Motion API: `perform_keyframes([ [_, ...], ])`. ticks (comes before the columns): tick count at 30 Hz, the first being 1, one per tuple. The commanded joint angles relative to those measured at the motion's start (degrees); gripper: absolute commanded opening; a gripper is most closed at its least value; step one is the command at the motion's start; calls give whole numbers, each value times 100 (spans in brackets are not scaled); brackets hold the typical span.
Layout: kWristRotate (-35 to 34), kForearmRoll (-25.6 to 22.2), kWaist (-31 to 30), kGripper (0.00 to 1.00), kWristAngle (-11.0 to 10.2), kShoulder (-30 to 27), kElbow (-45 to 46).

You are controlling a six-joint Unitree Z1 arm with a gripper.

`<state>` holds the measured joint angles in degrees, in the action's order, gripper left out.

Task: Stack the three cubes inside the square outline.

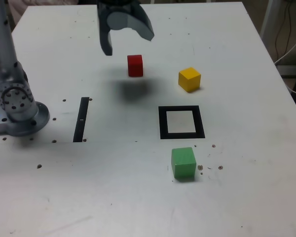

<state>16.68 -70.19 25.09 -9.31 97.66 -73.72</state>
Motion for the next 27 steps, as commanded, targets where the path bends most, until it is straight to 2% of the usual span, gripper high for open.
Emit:
perform_keyframes([
  [1, 48, -62, 50, 99, -31, 239, -130],
  [12, 169, -75, 323, 99, -293, 1020, -481],
  [17, 169, -16, 332, 99, -295, 1135, -442],
  [27, 376, 433, 590, 97, -301, 1305, -228],
])
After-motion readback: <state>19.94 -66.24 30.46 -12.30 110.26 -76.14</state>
